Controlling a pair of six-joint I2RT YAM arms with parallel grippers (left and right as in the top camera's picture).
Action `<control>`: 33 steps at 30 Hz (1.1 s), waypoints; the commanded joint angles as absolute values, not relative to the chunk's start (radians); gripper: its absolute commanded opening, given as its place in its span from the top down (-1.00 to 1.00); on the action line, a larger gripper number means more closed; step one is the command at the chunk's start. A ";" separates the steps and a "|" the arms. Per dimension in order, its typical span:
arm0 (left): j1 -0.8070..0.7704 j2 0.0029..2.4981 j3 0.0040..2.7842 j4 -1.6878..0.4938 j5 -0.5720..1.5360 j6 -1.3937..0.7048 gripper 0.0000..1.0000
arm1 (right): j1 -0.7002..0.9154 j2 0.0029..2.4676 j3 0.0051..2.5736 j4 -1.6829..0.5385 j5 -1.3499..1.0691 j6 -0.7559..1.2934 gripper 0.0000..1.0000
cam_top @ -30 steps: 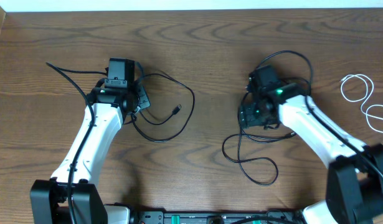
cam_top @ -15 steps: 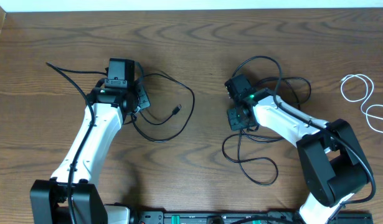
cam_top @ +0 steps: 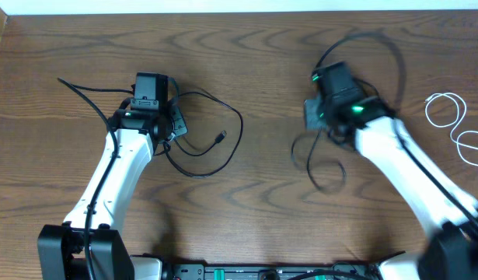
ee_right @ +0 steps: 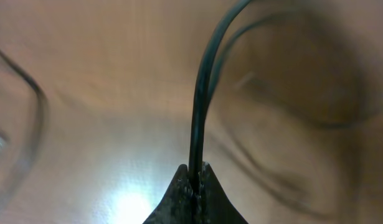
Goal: Untangle cables
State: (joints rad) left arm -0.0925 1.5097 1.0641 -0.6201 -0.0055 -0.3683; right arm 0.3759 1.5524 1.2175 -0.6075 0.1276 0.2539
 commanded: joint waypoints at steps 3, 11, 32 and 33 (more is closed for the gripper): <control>-0.090 1.515 1.051 -0.620 -0.018 -0.360 0.85 | 0.332 1.370 1.243 -0.508 0.247 0.089 0.98; -0.090 1.515 1.051 -0.619 -0.018 -0.360 0.84 | 0.222 1.335 1.243 -0.266 0.442 -0.103 0.98; -0.090 1.515 1.051 -0.619 -0.018 -0.360 0.84 | -0.064 1.676 1.243 -0.029 0.439 -0.405 0.96; -0.090 1.515 1.051 -0.619 -0.018 -0.360 0.85 | -0.059 1.685 1.243 -0.035 0.434 -0.404 0.84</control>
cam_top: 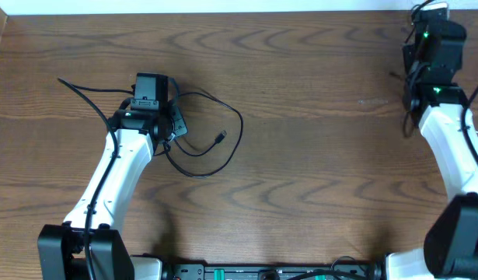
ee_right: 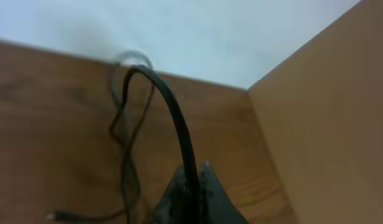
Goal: Untangle cables
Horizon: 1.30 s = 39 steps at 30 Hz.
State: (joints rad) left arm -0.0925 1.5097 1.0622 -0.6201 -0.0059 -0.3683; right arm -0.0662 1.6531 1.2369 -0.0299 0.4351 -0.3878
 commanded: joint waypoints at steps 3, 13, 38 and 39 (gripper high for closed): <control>-0.090 1.515 1.051 -0.619 -0.018 -0.360 0.85 | -0.046 1.701 1.243 -0.045 0.434 -0.389 0.29; -0.090 1.515 1.051 -0.619 -0.018 -0.360 0.84 | -0.043 1.703 1.243 -0.096 0.316 -0.270 -0.98; -0.090 1.515 1.035 -0.624 -0.019 -0.360 0.68 | -0.043 1.703 1.243 -0.442 0.109 -0.262 -0.98; -0.090 1.516 1.029 -0.622 -0.019 -0.360 0.69 | -0.043 1.703 1.243 -0.442 0.109 -0.262 -0.99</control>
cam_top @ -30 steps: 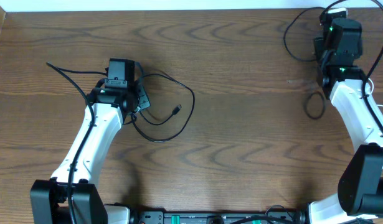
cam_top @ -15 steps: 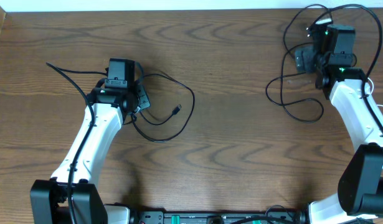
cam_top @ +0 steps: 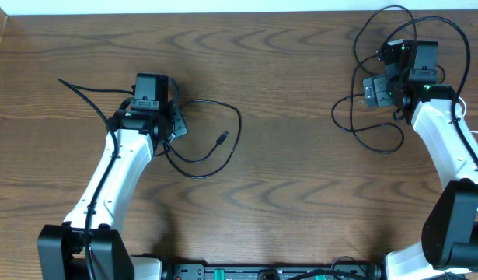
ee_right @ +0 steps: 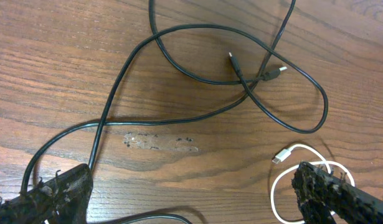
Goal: Untangle cables
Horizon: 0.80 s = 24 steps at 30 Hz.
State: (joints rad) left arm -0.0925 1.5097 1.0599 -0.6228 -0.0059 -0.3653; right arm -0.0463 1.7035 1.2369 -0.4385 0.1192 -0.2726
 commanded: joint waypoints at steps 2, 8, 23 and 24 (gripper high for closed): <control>-0.090 1.516 1.017 -0.622 -0.019 -0.366 0.69 | -0.043 1.703 1.243 -0.443 0.109 -0.262 -0.99; -0.090 1.516 0.946 -0.616 -0.019 -0.397 0.33 | -0.043 1.703 1.243 -0.443 0.109 -0.262 -0.99; -0.091 1.516 0.751 -0.492 -0.019 -0.590 -0.31 | -0.043 1.703 1.243 -0.443 0.109 -0.262 -0.99; -0.091 1.516 0.741 -0.482 -0.019 -0.590 -0.34 | -0.043 1.703 1.243 -0.443 0.109 -0.262 -0.99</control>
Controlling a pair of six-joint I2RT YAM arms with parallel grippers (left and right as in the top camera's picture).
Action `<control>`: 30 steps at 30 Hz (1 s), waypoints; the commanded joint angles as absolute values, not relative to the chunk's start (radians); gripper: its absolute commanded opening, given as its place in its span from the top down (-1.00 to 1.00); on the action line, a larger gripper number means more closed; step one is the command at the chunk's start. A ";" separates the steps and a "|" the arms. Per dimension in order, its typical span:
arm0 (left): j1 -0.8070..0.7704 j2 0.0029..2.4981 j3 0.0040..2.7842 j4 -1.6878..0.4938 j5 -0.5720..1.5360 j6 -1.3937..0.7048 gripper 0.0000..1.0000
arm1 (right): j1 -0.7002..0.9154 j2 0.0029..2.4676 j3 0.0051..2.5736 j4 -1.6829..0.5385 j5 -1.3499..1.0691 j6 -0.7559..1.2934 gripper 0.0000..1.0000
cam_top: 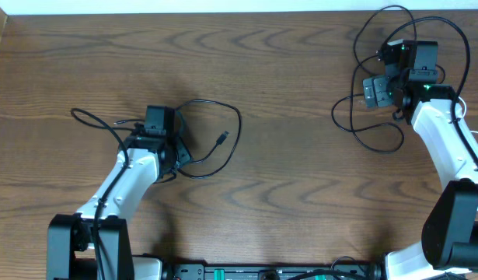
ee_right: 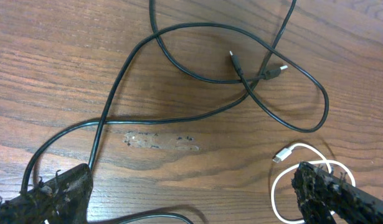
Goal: Untangle cables
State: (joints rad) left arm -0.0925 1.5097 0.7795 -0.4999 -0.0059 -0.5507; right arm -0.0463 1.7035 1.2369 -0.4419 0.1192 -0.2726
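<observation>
One black cable (cam_top: 231,117) loops around my left gripper (cam_top: 159,134) at mid-left; its tail reaches left and its plug (cam_top: 221,138) lies to the right. The left gripper sits on this cable and looks shut on it. A second black cable (cam_top: 336,115) lies in loose crossing loops at the far right. My right gripper (ee_right: 191,202) hovers over it, wide open and holding nothing. In the right wrist view this second cable (ee_right: 248,87) crosses itself near its two plugs (ee_right: 231,57).
A white cable (ee_right: 289,182) with a white plug (ee_right: 279,155) lies coiled by my right finger (ee_right: 331,193). A pale wall runs along the table's far edge (cam_top: 223,11). Bare wood (cam_top: 301,171) separates the two black cables.
My left gripper has moved toward the near edge and slightly right, and the left cable's tail has shifted with it. The right gripper and its cable look unchanged.
First my right gripper was shut on the second black cable right of centre, while the left sat on its own cable. Then the right held that cable at the far right corner. Later it was open, the cable lying in loops there. Now the left has shifted nearer.
</observation>
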 commanded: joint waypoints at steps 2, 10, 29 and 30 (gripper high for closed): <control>-0.091 1.516 0.728 -0.471 -0.019 -0.604 -0.36 | -0.043 1.703 1.243 -0.443 0.109 -0.262 -0.98; -0.091 1.561 0.716 -0.470 -0.018 -0.627 0.52 | -0.044 1.703 1.243 -0.443 0.109 -0.262 -0.98; -0.090 1.584 0.928 -0.722 -0.019 -0.622 0.22 | -0.044 1.703 1.243 -0.443 0.109 -0.262 -0.99; -0.090 1.572 0.932 -0.717 -0.019 -0.623 0.19 | -0.044 1.703 1.243 -0.443 0.109 -0.262 -0.99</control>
State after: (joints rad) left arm -0.0933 1.6337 0.8745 -0.7185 -0.0029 -0.6254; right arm -0.0463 1.7035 1.2369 -0.4419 0.1184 -0.2726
